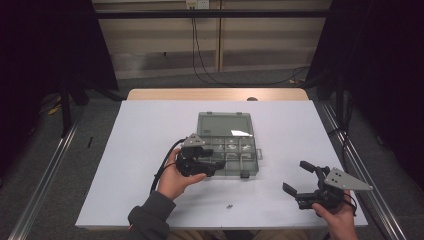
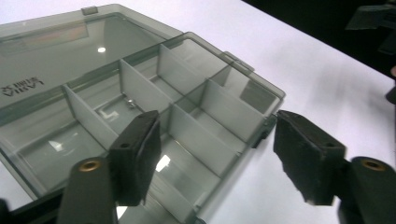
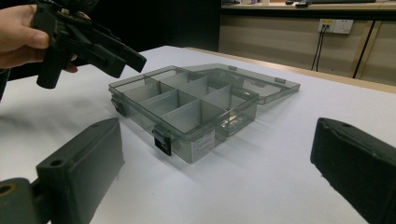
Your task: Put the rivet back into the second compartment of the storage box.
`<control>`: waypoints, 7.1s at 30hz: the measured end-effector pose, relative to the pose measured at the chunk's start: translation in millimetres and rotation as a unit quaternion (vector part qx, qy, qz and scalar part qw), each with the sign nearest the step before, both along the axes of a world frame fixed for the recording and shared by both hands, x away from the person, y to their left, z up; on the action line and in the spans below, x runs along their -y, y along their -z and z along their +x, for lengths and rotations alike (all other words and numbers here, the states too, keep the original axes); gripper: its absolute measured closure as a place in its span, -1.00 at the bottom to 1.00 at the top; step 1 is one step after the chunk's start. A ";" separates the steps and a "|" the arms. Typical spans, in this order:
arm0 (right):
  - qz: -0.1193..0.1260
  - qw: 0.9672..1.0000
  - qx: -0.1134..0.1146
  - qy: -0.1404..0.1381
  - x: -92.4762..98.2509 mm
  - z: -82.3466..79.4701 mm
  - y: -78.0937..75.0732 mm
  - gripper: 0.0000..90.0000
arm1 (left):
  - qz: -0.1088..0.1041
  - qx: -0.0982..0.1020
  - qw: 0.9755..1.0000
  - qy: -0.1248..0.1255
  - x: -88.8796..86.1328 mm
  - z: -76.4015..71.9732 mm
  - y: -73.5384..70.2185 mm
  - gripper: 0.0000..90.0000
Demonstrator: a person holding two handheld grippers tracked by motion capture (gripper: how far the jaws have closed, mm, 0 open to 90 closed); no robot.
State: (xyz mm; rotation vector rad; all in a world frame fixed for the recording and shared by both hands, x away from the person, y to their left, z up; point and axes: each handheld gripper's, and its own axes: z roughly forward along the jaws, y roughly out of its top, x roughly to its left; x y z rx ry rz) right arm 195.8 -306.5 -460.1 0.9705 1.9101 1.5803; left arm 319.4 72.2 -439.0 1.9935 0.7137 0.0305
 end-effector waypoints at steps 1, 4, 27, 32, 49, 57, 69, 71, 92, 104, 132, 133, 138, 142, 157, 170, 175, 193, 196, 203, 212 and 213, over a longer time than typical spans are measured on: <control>0.000 1.000 0.000 0.000 -0.2 -0.1 0.0 -0.94 | -0.003 0.000 1.000 0.001 -0.3 -1.6 0.5 -0.34; 0.000 1.000 0.000 0.001 0.0 0.0 -0.1 -0.94 | -0.011 0.003 1.000 0.014 -0.9 -8.3 2.4 -0.45; 0.000 1.000 0.000 -0.001 -0.3 -0.1 0.0 -0.94 | 0.002 0.021 0.996 0.081 9.9 -49.1 18.0 -0.64; 0.000 1.000 0.000 -0.001 -0.4 -0.3 -0.2 -0.94 | 0.009 0.019 0.995 0.093 12.7 -54.8 21.4 -0.64; -0.001 1.000 0.000 0.000 0.0 -0.2 -0.1 -0.94 | 0.053 0.013 0.991 0.123 16.8 -65.9 29.5 -0.35; -0.001 1.000 0.001 -0.001 0.0 0.0 -0.2 -0.94 | 0.073 0.013 0.988 0.139 17.7 -69.6 31.5 0.20; -0.002 1.000 0.000 -0.001 -0.1 0.0 -0.3 -0.94 | 0.088 -0.002 0.983 0.160 21.3 -75.3 34.6 0.61; -0.003 1.000 0.001 -0.002 -0.2 0.0 -0.4 -0.94 | 0.090 -0.005 0.983 0.162 22.4 -76.3 35.8 0.66; -0.004 1.000 0.001 -0.001 -0.5 -0.2 -0.9 -0.94 | 0.105 -0.011 0.981 0.163 24.5 -76.2 40.1 0.97; -0.003 1.000 0.001 -0.002 -0.2 0.0 -0.7 -0.94 | 0.087 0.002 0.988 0.127 18.8 -59.7 27.7 0.97; -0.004 1.000 0.001 -0.002 -0.2 -0.2 -0.4 -0.94 | 0.061 -0.002 0.994 0.089 11.2 -29.4 6.7 0.97; -0.003 1.000 0.001 -0.002 -0.1 -0.2 -0.3 -0.94 | 0.061 -0.003 0.994 0.087 10.7 -27.7 6.0 0.97; -0.002 1.000 0.000 -0.002 0.2 -0.2 -0.1 -0.94 | 0.054 -0.004 0.996 0.076 9.8 -17.9 -0.7 0.97; -0.002 1.000 0.000 -0.002 0.1 -0.3 -0.1 -0.94 | 0.052 -0.005 0.996 0.066 9.4 -10.2 -5.6 0.97; -0.001 1.000 0.001 -0.002 1.0 0.1 0.4 -0.94 | 0.050 -0.001 0.998 0.033 13.6 9.6 -15.4 0.97; -0.003 1.000 0.001 0.000 1.3 2.0 1.3 -0.95 | 0.044 -0.008 0.999 -0.010 15.8 37.7 -10.8 0.97; -0.002 1.000 0.000 0.001 1.5 1.8 2.4 -0.95 | 0.049 -0.007 0.999 -0.022 15.7 47.2 -3.8 0.97; -0.005 1.000 0.000 0.010 8.3 -4.4 2.9 -0.95 | 0.063 0.006 0.997 -0.038 28.4 61.2 4.2 0.96; -0.006 1.000 -0.003 0.008 7.0 -4.1 3.4 -0.95 | 0.067 0.005 0.997 -0.041 28.0 62.2 5.1 0.96; -0.007 1.000 -0.003 0.007 6.3 -3.7 3.5 -0.95 | 0.065 0.013 0.997 -0.048 27.5 62.7 6.5 0.62; -0.007 1.000 -0.002 0.006 7.4 -3.2 4.2 -0.95 | 0.039 0.005 0.998 -0.045 20.0 58.2 3.6 0.09; -0.006 1.000 -0.002 0.006 7.3 -3.3 4.1 -0.95 | 0.036 0.003 0.999 -0.039 18.7 56.8 3.6 0.01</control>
